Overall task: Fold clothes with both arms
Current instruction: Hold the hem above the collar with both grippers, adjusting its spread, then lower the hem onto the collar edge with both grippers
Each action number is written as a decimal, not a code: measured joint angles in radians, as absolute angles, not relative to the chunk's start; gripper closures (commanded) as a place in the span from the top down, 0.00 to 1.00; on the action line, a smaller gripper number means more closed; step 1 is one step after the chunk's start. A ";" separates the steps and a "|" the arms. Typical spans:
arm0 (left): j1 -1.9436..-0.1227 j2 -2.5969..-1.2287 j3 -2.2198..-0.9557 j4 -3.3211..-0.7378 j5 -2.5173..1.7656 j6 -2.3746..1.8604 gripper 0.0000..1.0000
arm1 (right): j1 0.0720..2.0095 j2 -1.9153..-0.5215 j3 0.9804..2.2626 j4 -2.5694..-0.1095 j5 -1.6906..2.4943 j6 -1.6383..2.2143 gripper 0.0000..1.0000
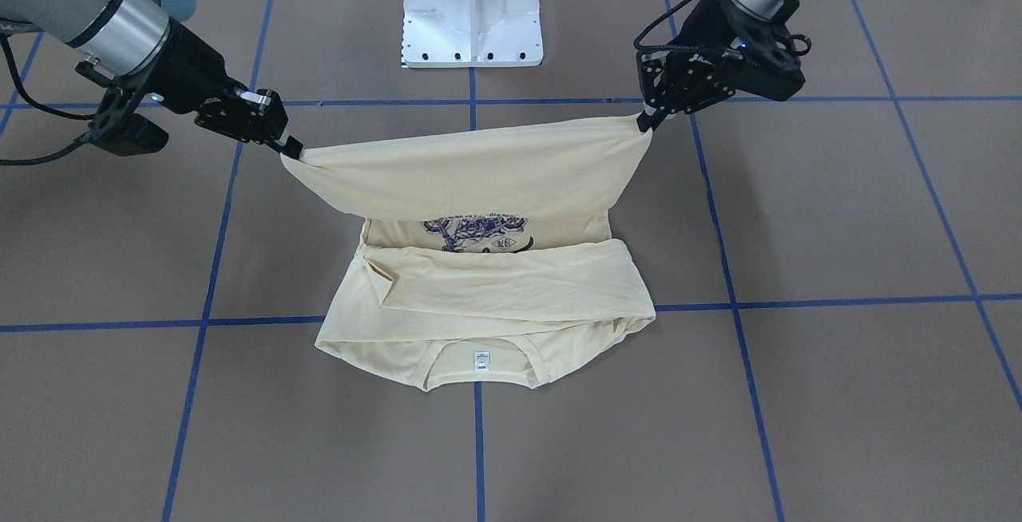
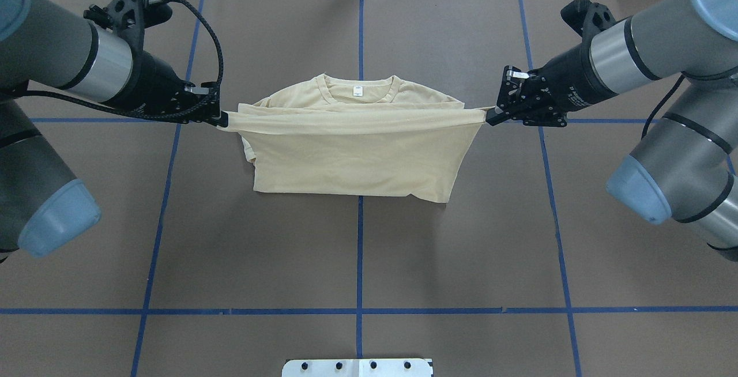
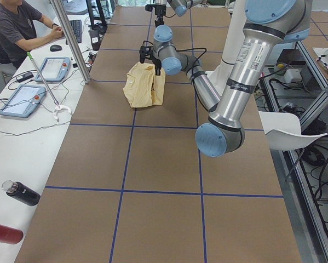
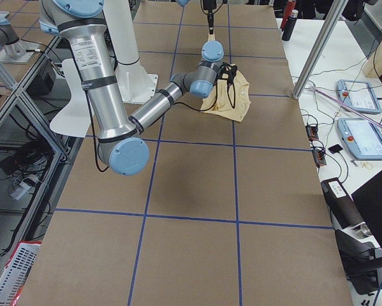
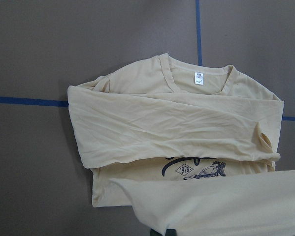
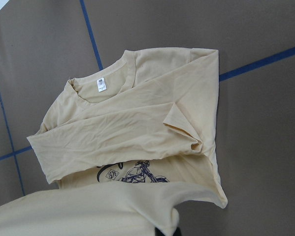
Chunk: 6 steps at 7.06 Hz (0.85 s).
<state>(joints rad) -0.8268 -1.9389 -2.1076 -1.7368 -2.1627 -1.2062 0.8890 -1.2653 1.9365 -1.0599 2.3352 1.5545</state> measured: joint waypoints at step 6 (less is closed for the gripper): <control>-0.815 -2.029 -1.971 -1.730 -2.152 -1.191 0.00 | 0.882 -1.175 1.805 -1.060 2.239 1.542 0.00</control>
